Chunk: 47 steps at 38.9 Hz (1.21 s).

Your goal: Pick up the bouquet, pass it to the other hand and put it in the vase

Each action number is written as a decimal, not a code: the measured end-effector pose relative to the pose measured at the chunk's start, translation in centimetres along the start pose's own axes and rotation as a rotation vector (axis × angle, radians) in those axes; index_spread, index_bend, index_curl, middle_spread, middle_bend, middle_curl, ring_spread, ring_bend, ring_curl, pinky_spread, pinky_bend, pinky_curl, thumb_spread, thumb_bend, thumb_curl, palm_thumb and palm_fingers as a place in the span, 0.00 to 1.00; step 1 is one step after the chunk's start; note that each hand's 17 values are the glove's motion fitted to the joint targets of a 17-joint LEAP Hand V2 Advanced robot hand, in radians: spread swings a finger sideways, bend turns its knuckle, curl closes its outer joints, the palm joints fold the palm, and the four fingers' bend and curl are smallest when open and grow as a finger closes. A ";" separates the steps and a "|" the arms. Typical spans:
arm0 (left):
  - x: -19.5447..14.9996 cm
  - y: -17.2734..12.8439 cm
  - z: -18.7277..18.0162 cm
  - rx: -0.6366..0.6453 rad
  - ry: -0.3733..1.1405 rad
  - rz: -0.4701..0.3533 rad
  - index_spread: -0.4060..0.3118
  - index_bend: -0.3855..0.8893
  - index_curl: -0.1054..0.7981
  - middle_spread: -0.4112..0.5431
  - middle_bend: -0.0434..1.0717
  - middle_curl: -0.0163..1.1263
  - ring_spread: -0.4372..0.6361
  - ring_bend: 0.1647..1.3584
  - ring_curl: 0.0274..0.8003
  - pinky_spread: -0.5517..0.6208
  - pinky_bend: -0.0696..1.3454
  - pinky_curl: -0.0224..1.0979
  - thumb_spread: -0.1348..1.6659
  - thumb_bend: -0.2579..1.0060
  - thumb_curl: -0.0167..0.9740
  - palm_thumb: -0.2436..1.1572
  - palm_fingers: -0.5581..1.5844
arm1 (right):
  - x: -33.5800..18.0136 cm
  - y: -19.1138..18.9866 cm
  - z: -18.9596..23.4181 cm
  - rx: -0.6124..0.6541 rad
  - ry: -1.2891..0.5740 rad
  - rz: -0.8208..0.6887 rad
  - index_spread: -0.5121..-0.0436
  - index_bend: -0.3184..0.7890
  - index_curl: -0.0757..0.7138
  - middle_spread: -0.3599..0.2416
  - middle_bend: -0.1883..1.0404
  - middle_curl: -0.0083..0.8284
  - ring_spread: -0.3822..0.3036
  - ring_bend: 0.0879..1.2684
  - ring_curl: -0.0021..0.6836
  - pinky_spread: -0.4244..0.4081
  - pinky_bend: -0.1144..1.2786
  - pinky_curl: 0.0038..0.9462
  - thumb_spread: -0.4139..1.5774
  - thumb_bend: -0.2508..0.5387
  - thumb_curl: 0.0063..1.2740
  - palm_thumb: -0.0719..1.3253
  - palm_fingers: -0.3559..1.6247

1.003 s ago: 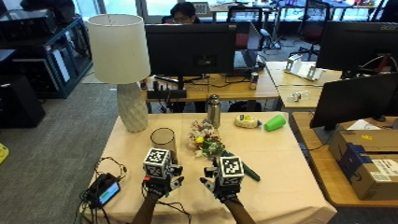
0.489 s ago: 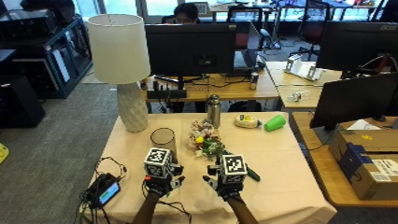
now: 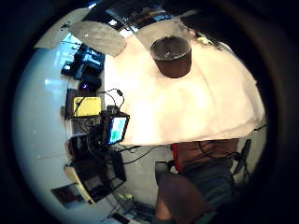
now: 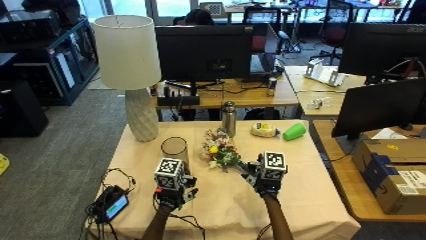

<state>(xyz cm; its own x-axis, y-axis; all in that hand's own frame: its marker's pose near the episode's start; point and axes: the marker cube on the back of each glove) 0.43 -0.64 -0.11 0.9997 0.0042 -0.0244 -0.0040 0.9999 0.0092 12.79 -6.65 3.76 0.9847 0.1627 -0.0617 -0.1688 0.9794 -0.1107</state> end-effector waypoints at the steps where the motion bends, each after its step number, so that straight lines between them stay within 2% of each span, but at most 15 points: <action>1: 0.0 -0.1 0.1 -0.001 0.000 0.001 0.59 0.40 0.32 0.67 0.26 0.29 0.85 0.39 0.27 0.87 0.47 0.30 0.62 0.15 0.12 0.10 0.26 | 0.6 -0.6 0.5 -0.010 0.000 0.009 0.25 0.38 0.37 0.69 0.30 0.36 0.83 0.12 0.31 0.88 0.48 0.36 0.78 0.29 0.20 0.20 0.16; 10: 0.1 -0.3 0.6 -0.023 0.003 0.003 0.59 0.39 0.33 0.67 0.27 0.30 0.85 0.39 0.28 0.87 0.47 0.30 0.61 0.15 0.13 0.10 0.25 | 3.1 -5.4 4.6 -0.038 -0.077 0.033 0.26 0.38 0.34 0.71 0.30 0.36 0.84 0.12 0.33 0.88 0.51 0.37 0.76 0.29 0.21 0.21 0.14; 16: 0.2 0.0 0.4 -0.028 0.005 0.004 0.59 0.39 0.33 0.68 0.27 0.30 0.85 0.39 0.28 0.87 0.47 0.31 0.61 0.14 0.13 0.10 0.25 | 2.8 -4.6 4.1 -0.139 -0.104 0.088 0.26 0.38 0.33 0.72 0.30 0.35 0.85 0.12 0.33 0.88 0.52 0.37 0.75 0.29 0.22 0.22 0.13; 18: 0.1 -0.2 0.7 -0.027 0.010 0.004 0.59 0.39 0.33 0.68 0.27 0.30 0.85 0.39 0.28 0.87 0.47 0.31 0.61 0.14 0.13 0.10 0.25 | 2.7 -5.7 5.1 -0.103 -0.137 0.055 0.26 0.38 0.33 0.72 0.30 0.35 0.85 0.12 0.34 0.88 0.52 0.37 0.75 0.29 0.22 0.23 0.13; 21: 0.0 -0.4 1.0 -0.028 0.015 0.002 0.59 0.39 0.33 0.68 0.26 0.30 0.85 0.40 0.28 0.87 0.47 0.31 0.61 0.14 0.13 0.10 0.25 | 1.1 -5.2 3.9 -0.064 -0.239 -0.044 0.27 0.38 0.32 0.72 0.29 0.35 0.85 0.12 0.34 0.88 0.52 0.37 0.75 0.29 0.22 0.24 0.13; 23: -0.1 -0.5 1.1 -0.031 0.012 -0.001 0.59 0.39 0.33 0.68 0.26 0.30 0.85 0.40 0.28 0.87 0.47 0.31 0.61 0.14 0.13 0.10 0.25 | 0.2 -4.6 3.6 -0.095 -0.301 -0.087 0.27 0.38 0.32 0.72 0.30 0.35 0.85 0.12 0.34 0.88 0.52 0.37 0.75 0.29 0.22 0.24 0.13; 28: -0.6 -1.1 1.8 -0.031 0.008 0.001 0.59 0.39 0.34 0.68 0.26 0.30 0.85 0.40 0.28 0.87 0.47 0.31 0.61 0.14 0.13 0.10 0.25 | -1.5 -4.9 5.8 -0.220 -0.499 -0.213 0.28 0.38 0.32 0.72 0.30 0.35 0.86 0.12 0.34 0.89 0.52 0.37 0.74 0.31 0.23 0.28 0.13; 34: -0.5 -0.9 1.8 -0.051 0.018 -0.007 0.59 0.39 0.34 0.68 0.26 0.31 0.85 0.40 0.28 0.87 0.47 0.31 0.61 0.14 0.13 0.10 0.25 | -0.7 -6.1 9.7 -0.297 -0.425 -0.096 0.30 0.38 0.31 0.73 0.30 0.35 0.87 0.12 0.35 0.89 0.52 0.37 0.74 0.32 0.25 0.34 0.13; 38: -0.6 -1.2 2.2 -0.054 0.016 -0.004 0.59 0.39 0.33 0.68 0.26 0.31 0.85 0.40 0.28 0.87 0.47 0.31 0.61 0.14 0.13 0.10 0.25 | -0.8 -6.3 10.7 -0.297 -0.409 -0.058 0.34 0.38 0.30 0.73 0.31 0.35 0.87 0.13 0.36 0.88 0.53 0.37 0.73 0.32 0.26 0.39 0.15; 42: -0.7 -1.4 2.5 -0.056 0.014 -0.004 0.59 0.39 0.33 0.69 0.26 0.31 0.85 0.40 0.28 0.87 0.47 0.31 0.61 0.14 0.13 0.10 0.25 | 0.4 -6.7 10.9 -0.222 -0.235 0.098 0.38 0.36 0.29 0.70 0.32 0.36 0.86 0.19 0.39 0.87 0.54 0.37 0.73 0.34 0.27 0.45 0.20; 43: -0.7 -1.2 2.4 -0.061 0.015 -0.006 0.59 0.39 0.33 0.69 0.25 0.31 0.85 0.40 0.28 0.87 0.47 0.31 0.61 0.14 0.13 0.10 0.25 | 0.6 -6.8 10.9 -0.194 -0.203 0.130 0.41 0.34 0.28 0.68 0.34 0.37 0.83 0.27 0.43 0.87 0.56 0.38 0.73 0.37 0.28 0.49 0.28; 44: -0.7 -1.1 2.3 -0.065 0.014 -0.008 0.59 0.39 0.33 0.69 0.25 0.31 0.85 0.40 0.28 0.87 0.47 0.31 0.61 0.14 0.13 0.10 0.25 | 0.6 -6.9 10.8 -0.177 -0.186 0.149 0.42 0.31 0.25 0.67 0.34 0.37 0.82 0.31 0.43 0.86 0.56 0.36 0.73 0.37 0.29 0.50 0.31; 46: -0.8 -1.1 2.4 -0.065 0.009 -0.010 0.59 0.39 0.33 0.69 0.25 0.31 0.85 0.39 0.29 0.87 0.47 0.31 0.61 0.14 0.14 0.10 0.25 | 0.6 -6.7 10.7 -0.177 -0.177 0.163 0.46 0.27 0.22 0.58 0.44 0.42 0.68 0.43 0.47 0.80 0.54 0.34 0.72 0.40 0.30 0.55 0.45; 47: -0.9 -1.3 2.5 -0.062 0.008 -0.009 0.59 0.39 0.33 0.69 0.25 0.31 0.85 0.39 0.29 0.87 0.47 0.31 0.61 0.14 0.14 0.10 0.25 | 0.6 -6.7 10.6 -0.178 -0.176 0.165 0.48 0.27 0.21 0.55 0.47 0.43 0.62 0.46 0.47 0.77 0.54 0.34 0.72 0.41 0.31 0.57 0.49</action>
<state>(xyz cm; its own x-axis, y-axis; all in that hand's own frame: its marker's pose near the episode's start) -0.45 -1.94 2.44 0.9995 -0.0045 -0.0324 0.0027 0.9986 -0.0532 14.95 -11.80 14.98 0.9331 0.3512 0.0779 -0.3163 0.9042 -0.2870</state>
